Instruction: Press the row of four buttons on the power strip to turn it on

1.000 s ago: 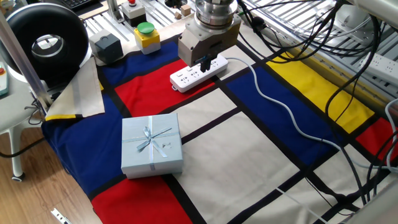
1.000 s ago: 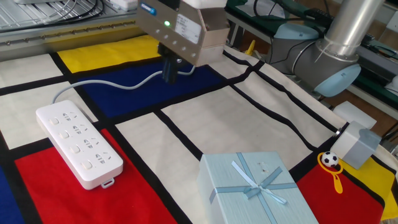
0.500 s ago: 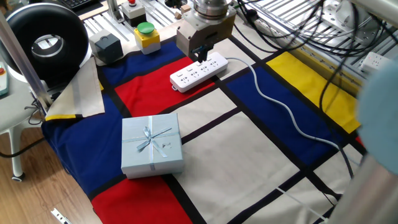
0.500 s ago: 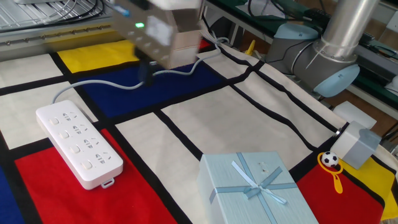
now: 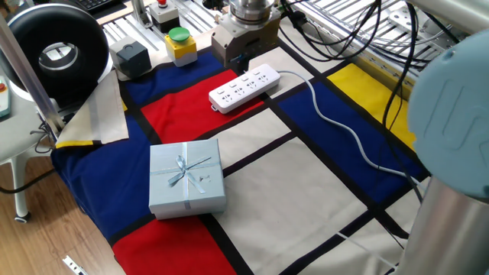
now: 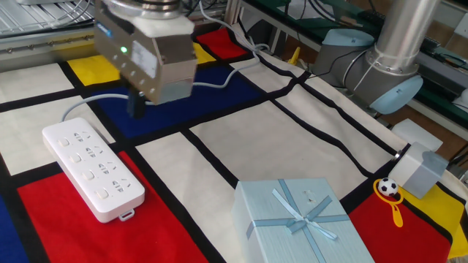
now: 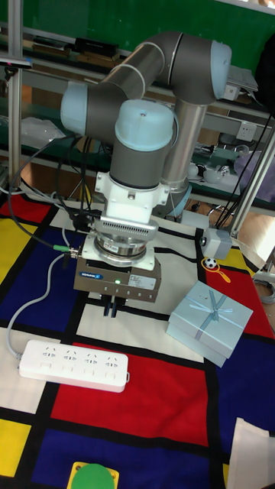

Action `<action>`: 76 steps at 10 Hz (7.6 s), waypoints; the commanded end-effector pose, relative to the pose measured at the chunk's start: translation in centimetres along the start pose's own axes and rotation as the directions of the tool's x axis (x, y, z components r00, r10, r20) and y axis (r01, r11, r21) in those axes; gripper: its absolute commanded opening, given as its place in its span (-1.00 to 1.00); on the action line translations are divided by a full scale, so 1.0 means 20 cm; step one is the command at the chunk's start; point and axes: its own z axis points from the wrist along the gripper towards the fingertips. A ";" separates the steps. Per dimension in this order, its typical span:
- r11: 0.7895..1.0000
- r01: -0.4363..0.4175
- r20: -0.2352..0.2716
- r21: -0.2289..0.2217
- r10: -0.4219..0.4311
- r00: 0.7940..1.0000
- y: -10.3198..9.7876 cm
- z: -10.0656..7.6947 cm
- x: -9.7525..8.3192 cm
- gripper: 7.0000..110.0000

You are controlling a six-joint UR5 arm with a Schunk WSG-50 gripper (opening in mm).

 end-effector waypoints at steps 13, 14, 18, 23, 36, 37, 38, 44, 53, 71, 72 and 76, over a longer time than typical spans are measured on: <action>0.993 0.098 -0.084 -0.062 -0.103 0.991 -0.22 0.18 -0.28 -1.00; 0.992 0.108 -0.125 -0.072 -0.116 0.985 -0.18 0.19 -0.22 -1.00; 0.998 0.064 -0.060 0.003 -0.064 0.996 -0.21 0.34 -0.20 -1.00; 0.998 -0.013 -0.009 -0.064 0.013 1.000 -0.16 0.31 -0.36 -1.00; 0.998 -0.013 0.020 -0.066 0.014 1.000 -0.52 0.45 -0.29 -1.00; 0.997 -0.016 0.017 -0.072 0.018 1.000 -0.50 0.45 -0.29 -1.00; 0.995 -0.018 0.022 -0.099 0.020 1.000 -0.47 0.45 -0.29 -1.00; 0.996 -0.012 0.056 -0.085 0.017 0.998 -0.45 0.42 -0.33 -0.28; 0.988 -0.015 0.060 -0.152 0.024 0.998 -0.27 0.39 -0.33 0.15; 0.987 -0.004 0.083 -0.161 0.018 0.996 -0.34 0.48 -0.29 0.15; 0.988 -0.004 0.083 -0.156 0.017 0.996 -0.34 0.48 -0.30 0.15; 0.988 -0.016 0.099 -0.155 0.032 0.995 -0.33 0.49 -0.32 0.15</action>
